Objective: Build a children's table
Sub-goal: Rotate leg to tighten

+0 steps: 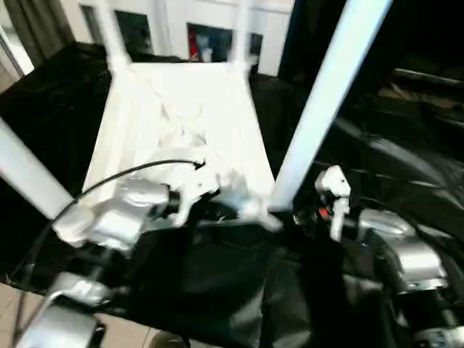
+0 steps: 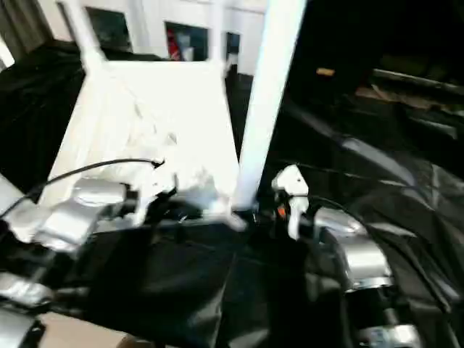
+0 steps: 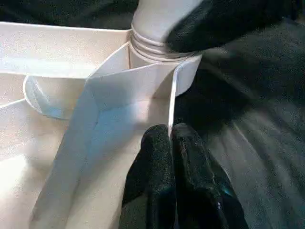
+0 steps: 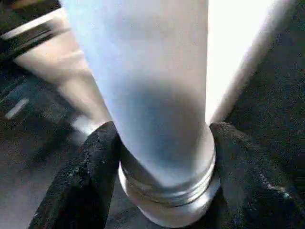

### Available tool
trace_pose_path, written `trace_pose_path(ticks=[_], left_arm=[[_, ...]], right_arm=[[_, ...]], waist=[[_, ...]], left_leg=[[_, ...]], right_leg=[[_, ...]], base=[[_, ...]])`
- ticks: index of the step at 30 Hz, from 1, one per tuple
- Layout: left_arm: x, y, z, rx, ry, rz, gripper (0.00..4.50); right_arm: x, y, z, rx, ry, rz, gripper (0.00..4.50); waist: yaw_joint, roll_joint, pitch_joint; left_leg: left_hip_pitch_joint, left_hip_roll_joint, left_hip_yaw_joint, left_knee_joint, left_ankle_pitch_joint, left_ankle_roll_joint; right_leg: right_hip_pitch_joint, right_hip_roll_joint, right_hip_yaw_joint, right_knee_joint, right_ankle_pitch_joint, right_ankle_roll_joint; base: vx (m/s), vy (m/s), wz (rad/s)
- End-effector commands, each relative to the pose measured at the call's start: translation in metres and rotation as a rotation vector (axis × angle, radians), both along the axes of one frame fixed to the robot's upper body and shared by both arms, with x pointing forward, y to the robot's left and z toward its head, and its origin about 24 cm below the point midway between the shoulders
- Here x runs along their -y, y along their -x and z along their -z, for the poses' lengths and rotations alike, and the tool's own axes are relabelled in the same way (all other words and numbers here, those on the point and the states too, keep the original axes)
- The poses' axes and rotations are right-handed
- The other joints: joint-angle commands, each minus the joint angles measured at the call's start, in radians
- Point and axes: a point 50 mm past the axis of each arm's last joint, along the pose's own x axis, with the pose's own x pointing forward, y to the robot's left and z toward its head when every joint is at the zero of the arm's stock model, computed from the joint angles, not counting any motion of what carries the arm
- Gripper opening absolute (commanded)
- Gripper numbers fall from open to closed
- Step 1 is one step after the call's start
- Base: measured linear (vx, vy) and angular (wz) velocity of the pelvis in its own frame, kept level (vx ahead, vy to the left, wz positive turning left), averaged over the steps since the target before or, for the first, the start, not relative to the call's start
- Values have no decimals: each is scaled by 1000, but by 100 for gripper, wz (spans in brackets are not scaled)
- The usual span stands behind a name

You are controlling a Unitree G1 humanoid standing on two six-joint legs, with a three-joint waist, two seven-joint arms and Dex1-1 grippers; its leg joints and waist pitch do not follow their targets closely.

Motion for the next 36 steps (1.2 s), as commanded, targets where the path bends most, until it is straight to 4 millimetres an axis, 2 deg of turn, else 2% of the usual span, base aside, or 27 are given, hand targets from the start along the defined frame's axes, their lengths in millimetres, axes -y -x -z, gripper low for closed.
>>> trace_pose_path(ticks=[1, 2, 3, 4, 6, 8, 10, 11, 12, 13, 15, 20, 21, 22, 23, 25, 27, 30, 32, 33, 34, 36], left_arm=[[24, 4, 10, -23, -1, -15, 0], [38, 3, 11, -21, 12, -36, 0], [41, 4, 11, -21, 16, -40, 0], [58, 5, 11, -24, 40, -59, 0], [67, 5, 10, -26, 53, -65, 0], [74, 7, 9, -29, 68, -51, 0], [74, 9, 9, -27, 65, -32, 0], [73, 9, 9, -27, 62, -28, 0], [70, 9, 9, -23, 58, -20, 0], [67, 10, 9, -26, 55, -13, 0], [61, 9, 9, -28, 51, -4, 0], [49, 8, 10, -38, 34, 5, 0], [36, 10, 11, -61, 3, 50, 0], [32, 10, 11, -69, -7, 63, 0], [25, 12, 11, -86, -22, 98, 0], [19, 14, 10, -100, -33, 130, 0], [6, 17, 8, -130, -55, 195, 0], [-4, 21, 5, -158, -60, 263, 0], [-7, 24, 3, -173, -55, 297, 0], [-9, 24, 2, -178, -53, 309, 0], [-11, 25, 2, -185, -57, 317, 0], [-13, 25, 1, -189, -65, 328, 0]], right_arm=[[-19, 11, 28, -130, 48, 10, 265], [-28, 12, 33, -144, 60, 77, 265], [-30, 11, 33, -145, 63, 89, 265], [-41, 10, 35, -144, 79, 149, 265], [-48, 9, 34, -136, 86, 173, 265], [-52, 7, 31, -104, 90, 165, 265], [-50, 4, 26, -82, 60, 176, 320], [-48, 4, 25, -83, 45, 180, 320], [-46, 4, 23, -79, 30, 161, 341], [-44, 3, 21, -64, 44, 144, 352], [-39, 2, 17, -30, 65, 71, 367], [-27, 2, 9, 12, 91, -49, 373], [-13, 2, -1, 39, 101, -170, 373], [-9, 3, -4, 45, 101, -201, 373], [-3, 3, -8, 51, 106, -249, 373], [2, 4, -11, 55, 112, -297, 373], [11, 7, -17, 48, 124, -401, 373], [17, 9, -20, 31, 144, -478, 373], [18, 10, -20, 17, 151, -515, 373], [19, 10, -21, 13, 153, -533, 373], [18, 10, -21, 11, 151, -553, 373], [17, 11, -22, 12, 145, -582, 373]], waist=[[-8, -5, -27], [-16, -3, -32], [-17, -1, -30], [-21, 3, -28], [-25, 3, -27], [-28, 8, -28], [-28, 4, -33], [-26, 6, -36], [-25, 7, -38], [-24, 9, -39], [-23, 5, -40], [-18, 0, -42], [-15, -6, -44], [-15, -6, -43], [-13, -6, -44], [-12, -4, -47], [-11, -7, -52], [-10, -9, -57], [-6, -9, -68], [-1, -4, -66], [-2, -7, -67], [2, -5, -65]], left_leg=[[12, 23, -27, -78, -376, -16], [12, 20, -35, -80, -396, -20], [14, 21, -36, -81, -404, -17], [21, 19, -34, -80, -424, -14], [28, 16, -36, -80, -451, -11], [27, 16, -40, -83, -476, -7], [15, 15, -42, -91, -452, 9], [7, 18, -44, -96, -417, 19], [5, 19, -43, -96, -407, 23], [9, 22, -39, -96, -404, 24], [4, 22, -35, -96, -396, 31], [-1, 21, -27, -89, -339, 63], [-2, 21, -26, -84, -315, 81], [-6, 20, -25, -83, -307, 88], [-3, 21, -21, -80, -290, 94], [-4, 24, -19, -76, -257, 99], [-2, 25, -16, -72, -235, 107], [-6, 23, -10, -61, -166, 128], [-7, 22, -10, -54, -90, 152], [-4, 25, -7, -49, -44, 179], [-5, 25, -6, -49, -44, 183], [-5, 28, -7, -50, -57, 181]], right_leg=[[16, -69, 37, -107, -651, -93], [21, -71, 31, -118, -690, -57], [16, -71, 31, -121, -691, -54], [9, -67, 30, -127, -690, -50], [5, -66, 24, -136, -708, -44], [9, -64, 18, -140, -704, -33], [19, -65, 22, -132, -638, -36], [24, -68, 27, -124, -587, -52], [25, -68, 28, -121, -564, -61], [20, -68, 33, -118, -517, -83], [24, -66, 37, -109, -457, -109], [29, -72, 43, -105, -423, -131], [33, -73, 44, -101, -414, -136], [33, -73, 45, -99, -410, -139], [30, -72, 48, -97, -389, -149], [33, -72, 47, -88, -335, -178], [34, -68, 44, -82, -298, -202], [37, -65, 46, -62, -179, -246], [43, -63, 44, -43, -68, -276], [38, -60, 43, -35, 12, -303], [39, -60, 42, -34, 18, -310], [41, -60, 40, -34, -13, -312]], base=[[-54, 15, -11], [0, 0, 0], [0, 0, 0], [0, 0, 0], [0, 0, 0], [-18, 30, -2], [0, 0, 0], [0, 0, 0], [0, 0, 0], [0, 0, 0], [0, 0, 0], [0, 0, 0], [0, 0, 0], [0, 0, 0], [0, 0, 0], [0, 0, 0], [51, -37, 3], [55, -33, 6], [0, 0, 0], [0, 0, 0], [0, 0, 0], [0, 0, 0]])
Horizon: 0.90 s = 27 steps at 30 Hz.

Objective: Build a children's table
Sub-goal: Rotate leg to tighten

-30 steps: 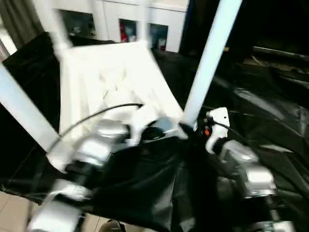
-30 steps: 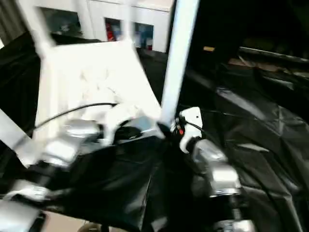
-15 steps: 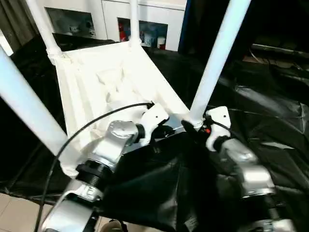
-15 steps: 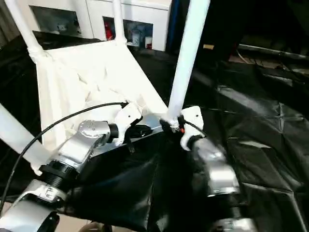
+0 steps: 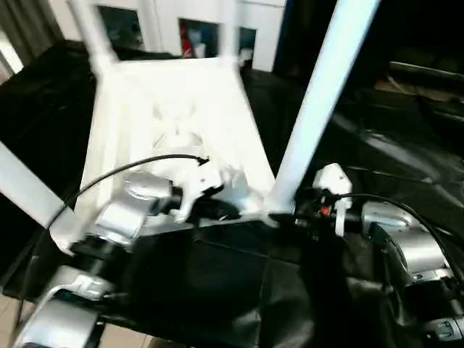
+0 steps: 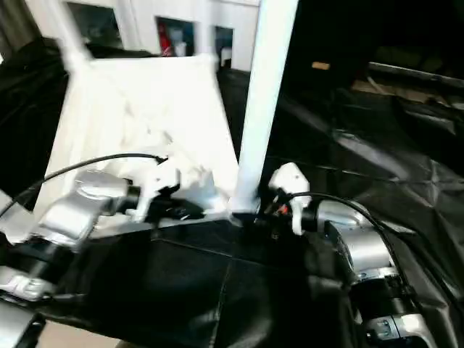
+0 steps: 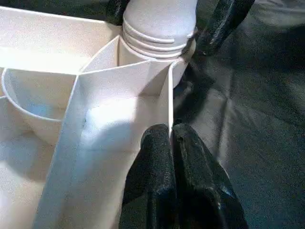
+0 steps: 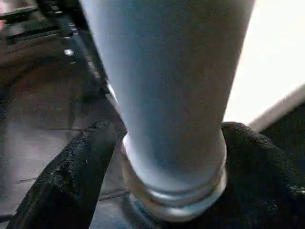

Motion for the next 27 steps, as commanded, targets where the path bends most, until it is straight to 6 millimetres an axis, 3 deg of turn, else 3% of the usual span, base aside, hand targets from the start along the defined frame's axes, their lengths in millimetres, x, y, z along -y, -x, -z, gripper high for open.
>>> trace_pose_path(ticks=[1, 5, 9, 13, 20, 26, 27], left_arm=[[9, 12, 14, -74, -35, 85, 0], [8, 11, 13, -72, -31, 85, 0], [8, 11, 14, -68, -28, 79, 0], [7, 11, 14, -66, -27, 76, 0], [7, 7, 15, -37, -28, 29, 0], [14, -4, 19, 34, -27, -111, 0], [16, -7, 19, 46, -27, -152, 0]], right_arm=[[-5, 2, 0, -17, -9, -54, 373], [-7, 3, 2, -36, -17, -90, 358], [-9, 3, 3, -43, -15, -100, 339], [-10, 4, 3, -47, -21, -106, 301], [-11, 8, 7, -65, -22, -115, 276], [-15, 10, 20, -63, -31, 13, 273], [-16, 9, 24, -63, -31, 66, 273]], waist=[[0, -4, -66], [7, -7, -66], [8, -9, -68], [9, -11, -72], [10, -14, -71], [16, -16, -63], [14, -17, -56]], left_leg=[[15, 41, -6, -45, -83, 150], [20, 42, -5, -48, -139, 107], [16, 40, -7, -48, -147, 88], [12, 37, -8, -44, -126, 92], [11, 36, -7, -41, -107, 109], [17, 37, -6, -44, -170, 84], [18, 37, -8, -50, -218, 58]], right_leg=[[54, -49, 45, -38, -56, -304], [52, -53, 48, -44, -143, -285], [55, -54, 50, -44, -163, -268], [59, -54, 49, -40, -143, -263], [58, -52, 49, -37, -118, -270], [48, -53, 51, -52, -233, -239], [43, -55, 51, -65, -329, -209]], base=[[0, 0, 0], [0, 0, 0], [0, 0, 0], [0, 0, 0], [0, 0, 0], [0, 0, 0], [0, 0, 0]])
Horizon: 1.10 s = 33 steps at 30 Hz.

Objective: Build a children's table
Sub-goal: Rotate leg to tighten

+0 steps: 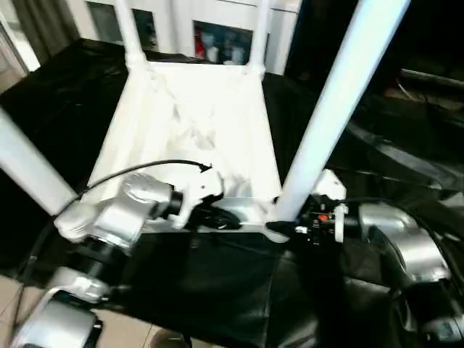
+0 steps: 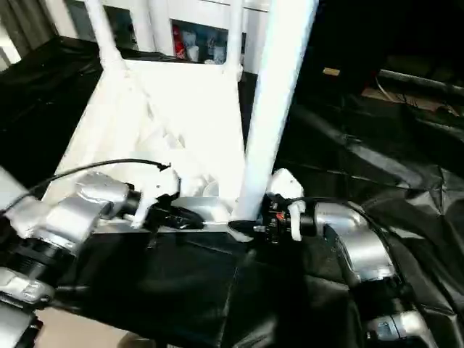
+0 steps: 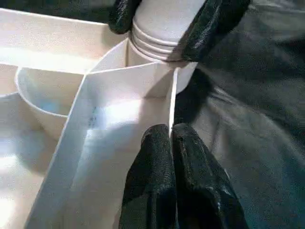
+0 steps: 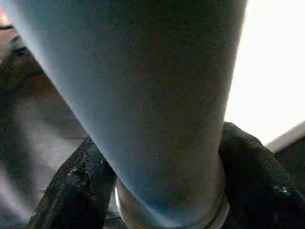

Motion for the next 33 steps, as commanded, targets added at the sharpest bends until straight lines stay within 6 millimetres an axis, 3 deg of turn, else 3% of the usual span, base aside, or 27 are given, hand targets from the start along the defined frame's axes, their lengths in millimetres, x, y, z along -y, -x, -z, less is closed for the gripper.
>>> trace_pose_path(ticks=[1, 2, 4, 5, 6, 7, 8, 9, 10, 11, 13, 14, 15, 17, 19, 20, 21, 23, 24, 25, 26, 29, 30, 31, 32, 33], left_arm=[[8, -8, 12, 26, -41, -163, 0], [13, -11, 14, 30, -37, -205, 0], [28, -13, 19, 35, -26, -275, 0], [35, -13, 20, 34, -21, -290, 0], [47, -11, 22, 33, -12, -301, 0], [50, -10, 22, 32, -11, -297, 0], [60, -7, 23, 29, -6, -284, 0], [60, -7, 23, 29, -6, -284, 0], [69, -5, 23, 33, -1, -278, 0], [73, -5, 23, 35, 2, -273, 0], [82, -3, 21, 46, 9, -263, 0], [85, -3, 20, 51, 13, -259, 0], [86, -3, 19, 53, 16, -256, 0], [85, -4, 18, 54, 18, -253, 0], [79, -5, 18, 58, 15, -253, 0], [75, -6, 18, 59, 13, -244, 0], [74, -6, 18, 59, 12, -241, 0], [66, -6, 19, 53, 5, -225, 0], [58, -5, 19, 40, -6, -202, 0], [58, -5, 19, 40, -6, -202, 0], [55, -4, 19, 31, -15, -189, 0], [45, -2, 20, 5, -38, -147, 0], [33, 1, 20, -24, -66, -87, 0], [29, 2, 20, -30, -74, -70, 0], [24, 4, 20, -40, -85, -48, 0], [18, 5, 20, -50, -97, -25, 0]], right_arm=[[-17, 5, 21, -44, 20, 74, 272], [-19, 3, 27, -55, 29, 159, 272], [-26, -1, 38, -87, 37, 341, 272], [-30, -2, 41, -105, 30, 401, 272], [-38, -5, 43, -114, 36, 505, 272], [-40, -5, 43, -116, 36, 519, 272], [-47, -7, 45, -124, 39, 575, 272], [-47, -7, 45, -124, 39, 575, 272], [-54, -10, 44, -108, 45, 602, 272], [-58, -11, 43, -101, 44, 616, 272], [-67, -14, 40, -68, 48, 628, 272], [-70, -15, 38, -52, 53, 623, 272], [-71, -16, 37, -47, 48, 619, 325], [-69, -16, 35, -49, 27, 619, 339], [-66, -17, 32, -33, 24, 600, 345], [-63, -17, 30, -16, 26, 577, 366], [-62, -18, 30, -8, 28, 569, 379], [-55, -18, 24, 10, 5, 520, 379], [-47, -18, 19, 34, -2, 457, 379], [-47, -18, 19, 34, -2, 457, 379], [-43, -18, 17, 47, 3, 421, 379], [-33, -17, 11, 62, 5, 329, 379], [-22, -15, 3, 67, -2, 237, 379], [-19, -14, 1, 67, -3, 215, 379], [-15, -13, -2, 66, -4, 178, 379], [-12, -11, -5, 66, -1, 134, 379]], waist=[[-5, -8, -50], [-7, -8, -49], [-21, -9, -36], [-24, -12, -36], [-33, -4, -34], [-40, -5, -33], [-49, 3, -32], [-55, 4, -32], [-60, 19, -28], [-72, 23, -28], [-75, 29, -23], [-83, 26, -23], [-84, 23, -21], [-86, 23, -18], [-87, 26, -19], [-88, 31, -21], [-88, 28, -21], [-89, 23, -18], [-91, 20, -19], [-91, 20, -19], [-89, 20, -27], [-78, 14, -37], [-72, 13, -44], [-70, 8, -45], [-63, 1, -44], [-58, 2, -43]], left_leg=[[17, 37, -12, -67, -240, 49], [19, 37, -13, -69, -268, 37], [25, 31, -28, -76, -380, -10], [28, 29, -32, -77, -402, -17], [40, 27, -41, -78, -457, -30], [44, 25, -44, -77, -477, -33], [45, 25, -52, -83, -520, -37], [44, 26, -58, -86, -540, -39], [46, 31, -68, -96, -594, -43], [45, 36, -76, -104, -655, -47], [44, 43, -82, -120, -717, -55], [66, 35, -75, -111, -743, -58], [69, 31, -74, -107, -736, -52], [61, 24, -76, -100, -696, -36], [60, 24, -77, -101, -696, -35], [38, 36, -87, -118, -721, -44], [39, 37, -88, -122, -731, -51], [51, 26, -83, -108, -712, -41], [40, 26, -85, -107, -682, -28], [40, 26, -85, -107, -682, -28], [20, 30, -86, -111, -615, -20], [9, 34, -73, -106, -479, 7], [3, 36, -61, -102, -388, 30], [-2, 35, -56, -99, -348, 47], [-6, 32, -43, -91, -292, 88], [0, 34, -39, -90, -297, 95]], right_leg=[[33, -53, 45, -83, -375, -196], [31, -54, 45, -89, -422, -183], [23, -56, 35, -111, -636, -107], [23, -58, 32, -119, -689, -82], [19, -60, 21, -141, -769, -42], [17, -59, 13, -149, -779, -34], [23, -55, -1, -158, -773, -21], [28, -54, -9, -159, -759, -17], [37, -53, -19, -160, -717, -20], [46, -49, -35, -160, -658, -26], [52, -46, -36, -150, -608, -35], [36, -50, -36, -166, -609, -45], [32, -52, -38, -173, -634, -40], [37, -63, -48, -191, -726, -5], [40, -65, -57, -192, -723, 1], [62, -68, -54, -169, -667, -3], [55, -71, -40, -161, -638, -20], [36, -77, -41, -180, -683, -25], [46, -83, -41, -178, -697, -22], [46, -83, -41, -178, -697, -22], [56, -90, -25, -163, -654, -40], [51, -89, -1, -142, -511, -106], [51, -83, 8, -126, -391, -150], [55, -80, 11, -118, -336, -168], [51, -74, 21, -105, -289, -195], [45, -73, 23, -106, -308, -200]], base=[[0, 0, 0], [-57, 3, 1], [-61, 6, -2], [-68, 18, -6], [-68, 18, -6], [-71, 27, -6], [-59, 44, -9], [-59, 44, -9], [-43, 64, -9], [0, 0, 0], [-10, 31, -3], [-37, 56, 5], [0, 0, 0], [0, 0, 0], [0, 0, 0], [0, 0, 0], [0, 0, 0], [0, 0, 0], [0, 0, 0], [0, 0, 0], [0, 0, 0], [17, -13, 1], [0, 0, 0], [0, 0, 0], [50, -53, 5], [50, -53, 5]])
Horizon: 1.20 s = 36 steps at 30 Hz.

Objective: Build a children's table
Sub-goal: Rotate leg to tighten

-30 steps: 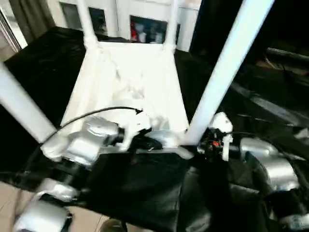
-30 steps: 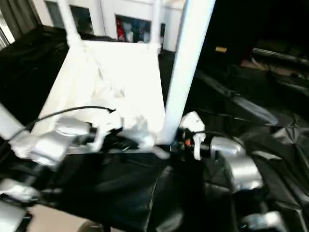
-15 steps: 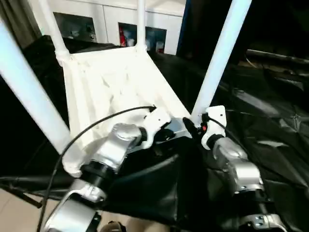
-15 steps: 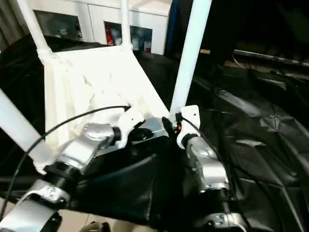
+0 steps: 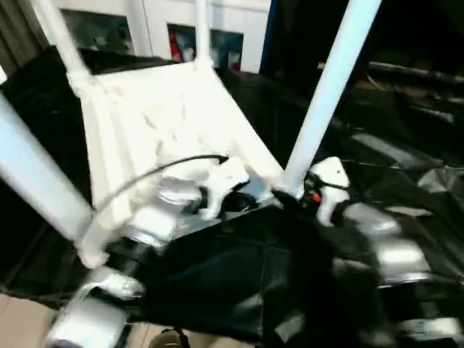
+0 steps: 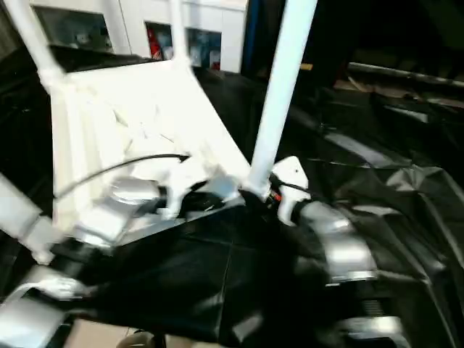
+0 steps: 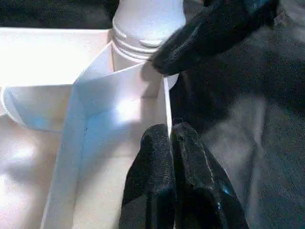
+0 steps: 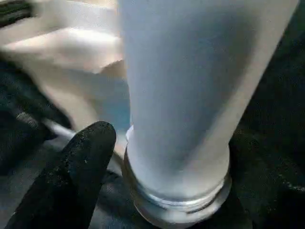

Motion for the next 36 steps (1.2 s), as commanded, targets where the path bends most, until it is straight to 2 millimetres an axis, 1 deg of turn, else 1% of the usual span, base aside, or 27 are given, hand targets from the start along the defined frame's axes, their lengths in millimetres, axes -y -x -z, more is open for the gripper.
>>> trace_pose_path(ticks=[1, 2, 4, 6, 7, 8, 9, 10, 11, 13, 14, 15, 16, 17, 18, 20, 21, 22, 24, 25, 26, 28, 34, 35, 36], left_arm=[[-7, 14, 20, -109, -92, 112, 0], [-12, 16, 20, -119, -102, 135, 0], [-16, 17, 19, -126, -108, 159, 0], [-20, 20, 18, -141, -109, 181, 0], [-23, 21, 17, -149, -107, 191, 0], [-23, 21, 17, -149, -107, 191, 0], [-25, 21, 15, -151, -106, 199, 0], [-25, 21, 15, -151, -106, 199, 0], [-27, 21, 15, -151, -110, 197, 0], [-28, 21, 14, -149, -113, 194, 0], [-28, 21, 14, -149, -113, 194, 0], [-28, 20, 14, -148, -112, 194, 0], [-28, 20, 14, -148, -112, 194, 0], [-28, 20, 13, -144, -107, 195, 0], [-28, 19, 13, -142, -106, 195, 0], [-27, 19, 13, -140, -104, 194, 0], [-27, 19, 13, -140, -103, 194, 0], [-27, 19, 12, -141, -101, 195, 0], [-27, 19, 13, -142, -101, 195, 0], [-27, 19, 13, -143, -101, 194, 0], [-27, 19, 13, -144, -100, 194, 0], [-28, 19, 13, -145, -100, 194, 0], [-25, 13, 14, -111, -94, 137, 0], [-21, 9, 16, -82, -89, 79, 0], [-14, 3, 18, -47, -82, 2, 0]], right_arm=[[-8, 8, -8, -8, -19, -185, 379], [-6, 10, -9, -14, -10, -221, 379], [-4, 11, -10, -19, -2, -250, 379], [-2, 12, -11, -26, 5, -280, 379], [-1, 13, -11, -33, 12, -306, 379], [-1, 13, -11, -33, 12, -306, 379], [-1, 15, -11, -42, 24, -336, 379], [-1, 15, -11, -42, 24, -336, 379], [-1, 16, -10, -48, 34, -353, 379], [-1, 16, -10, -51, 40, -361, 379], [-1, 16, -10, -51, 40, -361, 379], [-1, 16, -9, -53, 40, -365, 366], [-1, 16, -9, -53, 40, -366, 355], [-1, 15, -10, -57, 32, -370, 355], [-2, 15, -10, -57, 22, -369, 344], [-3, 15, -11, -56, 8, -369, 336], [-3, 15, -11, -58, 4, -373, 314], [-3, 16, -11, -60, -2, -377, 304], [-3, 17, -11, -67, -14, -383, 300], [-3, 18, -10, -71, -18, -382, 279], [-2, 18, -9, -75, -20, -381, 279], [-2, 19, -8, -78, -23, -379, 271], [-6, 22, -2, -82, -86, -318, 266], [-10, 21, 2, -83, -98, -261, 266], [-16, 20, 10, -90, -108, -178, 266]], waist=[[10, -7, -52], [16, -8, -55], [23, -4, -58], [35, 2, -66], [37, -1, -66], [37, -3, -66], [38, -4, -66], [37, -6, -68], [37, -7, -68], [37, -7, -65], [37, -8, -62], [38, -6, -61], [38, -6, -61], [38, -4, -60], [38, -4, -60], [38, -3, -61], [37, -4, -62], [37, -2, -63], [38, -3, -65], [39, -4, -66], [41, 0, -68], [40, -2, -67], [45, -1, -71], [44, 0, -68], [47, -2, -65]], left_leg=[[9, 55, -8, -74, -297, 89], [8, 55, -6, -72, -273, 92], [12, 57, -3, -69, -244, 99], [12, 61, 5, -60, -117, 119], [8, 59, 8, -56, -82, 126], [3, 57, 8, -54, -74, 128], [6, 57, 9, -52, -74, 130], [7, 57, 9, -52, -70, 133], [7, 57, 11, -50, -55, 140], [8, 57, 12, -52, -73, 133], [9, 57, 13, -54, -101, 121], [13, 58, 13, -56, -128, 107], [13, 58, 13, -56, -128, 107], [16, 60, 14, -58, -150, 94], [16, 60, 14, -58, -162, 83], [17, 61, 15, -59, -161, 76], [16, 60, 15, -58, -156, 76], [16, 59, 16, -57, -151, 78], [15, 58, 17, -55, -133, 86], [15, 58, 17, -53, -123, 92], [14, 58, 17, -53, -115, 96], [13, 58, 18, -52, -115, 97], [14, 57, 17, -51, -119, 95], [14, 60, 19, -53, -139, 89], [18, 60, 18, -56, -172, 71]], right_leg=[[29, -52, 55, -63, -354, -210], [31, -51, 58, -58, -344, -214], [29, -49, 58, -52, -312, -225], [35, -42, 58, -27, -139, -274], [40, -39, 58, -15, -72, -294], [43, -38, 58, -11, -52, -297], [43, -37, 59, -8, -39, -299], [46, -37, 59, -6, -35, -301], [45, -32, 63, -5, -28, -303], [45, -31, 65, -9, -71, -295], [43, -30, 65, -14, -121, -285], [40, -31, 67, -19, -164, -276], [40, -31, 67, -19, -164, -276], [37, -30, 68, -22, -196, -269], [36, -29, 69, -23, -210, -262], [35, -28, 70, -22, -204, -260], [36, -28, 71, -20, -191, -261], [37, -27, 71, -20, -179, -263], [39, -27, 72, -16, -149, -270], [39, -27, 71, -14, -133, -275], [41, -27, 71, -12, -123, -278], [41, -27, 71, -12, -117, -280], [43, -27, 70, -12, -121, -282], [38, -29, 72, -16, -146, -281], [35, -28, 71, -25, -198, -268]], base=[[61, -62, 9], [68, -65, 9], [70, -64, 9], [73, -54, 5], [58, -31, -1], [0, 0, 0], [0, 0, 0], [0, 0, 0], [0, 0, 0], [0, 0, 0], [0, 0, 0], [0, 0, 0], [0, 0, 0], [0, 0, 0], [0, 0, 0], [0, 0, 0], [0, 0, 0], [0, 0, 0], [0, 0, 0], [0, 0, 0], [0, 0, 0], [0, 0, 0], [0, 0, 0], [0, 0, 0], [0, 0, 0]])
